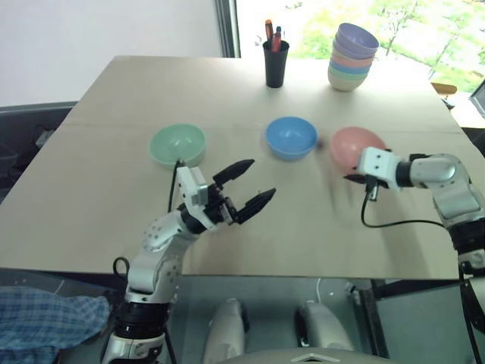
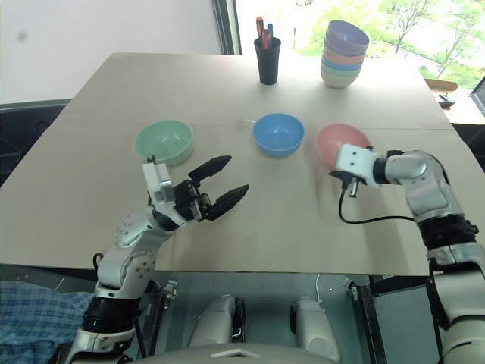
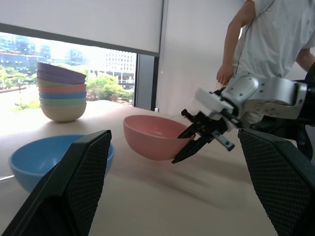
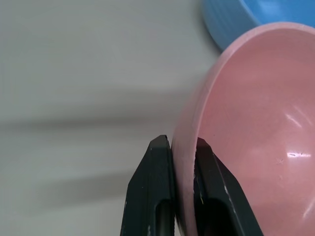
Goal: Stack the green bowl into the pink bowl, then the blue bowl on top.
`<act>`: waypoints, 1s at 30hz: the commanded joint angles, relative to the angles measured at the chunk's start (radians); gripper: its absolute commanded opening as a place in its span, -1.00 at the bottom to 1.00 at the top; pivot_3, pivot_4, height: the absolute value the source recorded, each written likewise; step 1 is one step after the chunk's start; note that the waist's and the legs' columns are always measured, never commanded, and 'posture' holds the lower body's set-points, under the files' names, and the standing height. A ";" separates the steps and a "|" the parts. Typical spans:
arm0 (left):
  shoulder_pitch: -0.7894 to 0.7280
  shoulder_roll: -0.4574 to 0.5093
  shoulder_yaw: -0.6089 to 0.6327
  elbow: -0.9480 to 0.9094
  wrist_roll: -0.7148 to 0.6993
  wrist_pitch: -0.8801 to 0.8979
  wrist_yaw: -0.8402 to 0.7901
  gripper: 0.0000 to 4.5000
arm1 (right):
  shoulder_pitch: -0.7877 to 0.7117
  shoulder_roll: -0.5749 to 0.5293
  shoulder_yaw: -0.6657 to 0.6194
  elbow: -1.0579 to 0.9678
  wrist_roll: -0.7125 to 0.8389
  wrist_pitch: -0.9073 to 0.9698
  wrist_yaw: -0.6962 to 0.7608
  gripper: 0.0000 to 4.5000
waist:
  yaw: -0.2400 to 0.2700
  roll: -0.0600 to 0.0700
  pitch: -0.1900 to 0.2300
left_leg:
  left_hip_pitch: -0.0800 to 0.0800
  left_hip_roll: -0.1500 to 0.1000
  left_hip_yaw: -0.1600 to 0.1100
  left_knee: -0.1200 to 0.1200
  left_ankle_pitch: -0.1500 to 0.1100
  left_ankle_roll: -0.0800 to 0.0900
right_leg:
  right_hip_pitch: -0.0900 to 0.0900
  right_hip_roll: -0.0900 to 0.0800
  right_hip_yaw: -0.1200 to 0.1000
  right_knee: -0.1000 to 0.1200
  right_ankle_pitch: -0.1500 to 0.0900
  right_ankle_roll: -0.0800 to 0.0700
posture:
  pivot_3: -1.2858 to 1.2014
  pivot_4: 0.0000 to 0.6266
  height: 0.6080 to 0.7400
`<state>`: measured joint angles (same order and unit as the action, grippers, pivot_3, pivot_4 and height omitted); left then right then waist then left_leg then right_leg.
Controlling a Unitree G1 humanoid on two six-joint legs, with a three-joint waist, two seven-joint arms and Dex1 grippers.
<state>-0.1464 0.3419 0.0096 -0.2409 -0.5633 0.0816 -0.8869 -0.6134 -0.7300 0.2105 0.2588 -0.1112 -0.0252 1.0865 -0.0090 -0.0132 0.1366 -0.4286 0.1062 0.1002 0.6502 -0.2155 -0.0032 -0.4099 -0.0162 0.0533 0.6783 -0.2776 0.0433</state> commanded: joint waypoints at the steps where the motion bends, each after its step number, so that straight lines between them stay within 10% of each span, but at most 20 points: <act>1: 0.012 0.021 0.037 -0.032 0.019 -0.024 0.020 0.95 | 0.093 0.012 0.124 -0.483 -0.130 0.177 0.018 -0.98 | 0.002 0.000 0.000 | -0.001 0.000 -0.001 0.000 0.000 0.000 | -0.001 0.000 -0.001 0.000 0.000 0.000 | 0.03 -0.52 1.00; 15: -0.006 0.034 0.036 -0.011 0.019 -0.028 -0.005 0.95 | 0.006 0.131 0.306 -0.550 -0.296 0.315 0.014 -0.98 | 0.000 -0.001 0.000 | -0.002 0.000 0.000 0.002 0.000 0.000 | -0.001 0.000 -0.001 0.000 0.000 0.000 | 0.03 -0.52 1.00; 25: 0.013 0.051 0.042 -0.010 0.015 -0.033 -0.022 0.95 | 0.021 0.130 0.285 -0.554 -0.307 0.308 -0.010 0.89 | -0.001 -0.001 0.000 | -0.002 0.000 -0.001 0.002 0.000 0.000 | -0.001 0.000 -0.001 0.000 0.000 -0.001 | 0.03 -0.52 1.00; 30: 0.004 0.048 0.040 -0.006 0.010 -0.034 -0.024 0.95 | 0.027 0.104 0.258 -0.566 -0.303 0.314 -0.019 0.97 | -0.001 -0.001 0.000 | -0.002 0.000 0.000 0.002 0.000 0.000 | -0.001 0.000 -0.001 0.000 0.000 -0.001 | 0.03 -0.52 1.00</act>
<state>-0.1340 0.3879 0.0339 -0.2296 -0.5420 0.0625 -0.9078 -0.5840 -0.6050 0.5257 -0.2687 -0.4189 0.2935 1.0779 -0.0101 -0.0139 0.1370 -0.4304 0.1062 0.0997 0.6521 -0.2155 -0.0031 -0.4114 -0.0162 0.0523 0.6785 -0.2778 0.0427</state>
